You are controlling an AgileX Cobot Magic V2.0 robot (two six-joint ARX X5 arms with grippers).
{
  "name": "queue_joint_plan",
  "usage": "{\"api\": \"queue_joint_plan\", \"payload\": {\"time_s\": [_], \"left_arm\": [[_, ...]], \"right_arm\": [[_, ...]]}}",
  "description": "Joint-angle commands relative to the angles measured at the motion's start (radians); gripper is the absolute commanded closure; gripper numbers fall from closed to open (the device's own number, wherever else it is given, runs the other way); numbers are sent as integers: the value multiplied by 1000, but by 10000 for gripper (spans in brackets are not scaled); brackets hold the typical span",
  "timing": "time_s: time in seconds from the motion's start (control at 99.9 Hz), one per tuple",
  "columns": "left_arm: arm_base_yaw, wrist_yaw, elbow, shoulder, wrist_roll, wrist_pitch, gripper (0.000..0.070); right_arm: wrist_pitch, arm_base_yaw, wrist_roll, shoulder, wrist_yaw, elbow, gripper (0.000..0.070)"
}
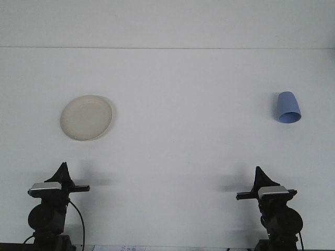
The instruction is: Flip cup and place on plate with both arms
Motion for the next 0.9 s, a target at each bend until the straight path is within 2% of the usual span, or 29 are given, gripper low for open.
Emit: {"api": "queue_joint_plan", "payload": {"time_s": [0.0,0.76,0.81,0.891], "left_arm": [[2,0,-19,-1,12,13,685],[2,0,-19,-1,12,13,685],[2,0,-19,-1,12,13,685],[2,0,-19,-1,12,13,685]], "right_arm": [[10,0,6,-5,-2,-2,696],[11,0,9,-5,-3,-2,697],[10,0,31,-5,-7,-2,697],[10,2,110,-5,-16,-2,696]]}}
